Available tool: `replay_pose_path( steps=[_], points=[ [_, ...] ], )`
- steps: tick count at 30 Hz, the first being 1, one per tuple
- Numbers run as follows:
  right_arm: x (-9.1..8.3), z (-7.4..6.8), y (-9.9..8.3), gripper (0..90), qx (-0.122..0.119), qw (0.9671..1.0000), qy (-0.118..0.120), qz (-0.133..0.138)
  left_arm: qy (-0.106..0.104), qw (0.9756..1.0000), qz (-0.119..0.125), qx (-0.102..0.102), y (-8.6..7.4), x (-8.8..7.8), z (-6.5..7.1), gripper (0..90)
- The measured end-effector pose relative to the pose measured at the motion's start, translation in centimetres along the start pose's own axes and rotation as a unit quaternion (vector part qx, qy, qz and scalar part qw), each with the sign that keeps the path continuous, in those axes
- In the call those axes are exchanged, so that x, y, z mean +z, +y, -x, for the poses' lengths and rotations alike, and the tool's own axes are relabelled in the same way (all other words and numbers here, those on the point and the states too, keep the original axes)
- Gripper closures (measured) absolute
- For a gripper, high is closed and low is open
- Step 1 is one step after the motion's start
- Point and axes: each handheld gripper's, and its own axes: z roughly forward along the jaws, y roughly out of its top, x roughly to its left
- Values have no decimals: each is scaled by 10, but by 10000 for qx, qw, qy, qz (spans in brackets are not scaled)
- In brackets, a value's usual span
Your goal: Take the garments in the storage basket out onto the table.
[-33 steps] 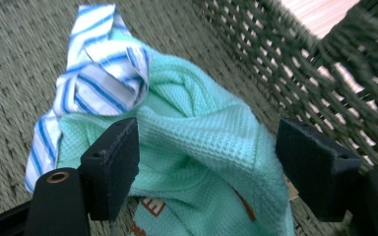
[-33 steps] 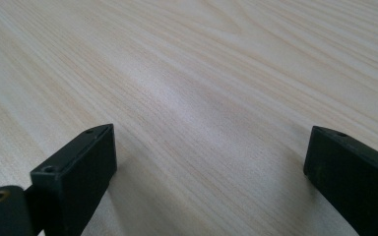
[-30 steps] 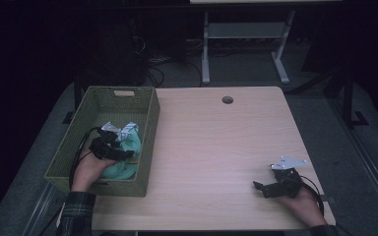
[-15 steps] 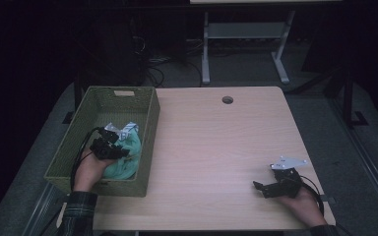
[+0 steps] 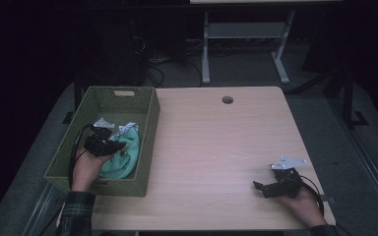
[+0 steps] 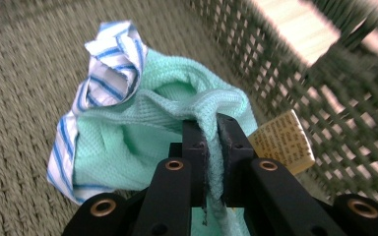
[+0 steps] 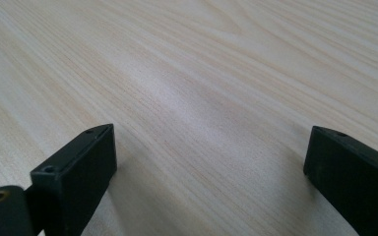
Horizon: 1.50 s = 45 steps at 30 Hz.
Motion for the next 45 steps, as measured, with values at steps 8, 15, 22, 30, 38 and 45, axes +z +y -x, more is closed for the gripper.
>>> replay_pose_path(
  steps=[8,15,22,30,38,45],
  points=[
    [0,0,0,53,4,10000,6,-1,-179,9982,561,-152,3,-19,-5,833],
    [0,0,0,53,8,10000,4,1,-181,9963,829,-149,6,-32,-7,837],
    [0,0,0,53,34,10000,-4,0,-226,9939,1065,-183,12,-43,-7,837],
    [0,0,0,54,51,10000,5,-8,-270,9916,1253,-196,21,-54,-6,837],
    [0,0,0,54,47,10000,2,-4,-413,9892,1407,-27,39,-74,1,837],
    [0,0,0,54,44,10000,2,-4,-468,9874,1514,47,52,-85,7,839]
  ],
)
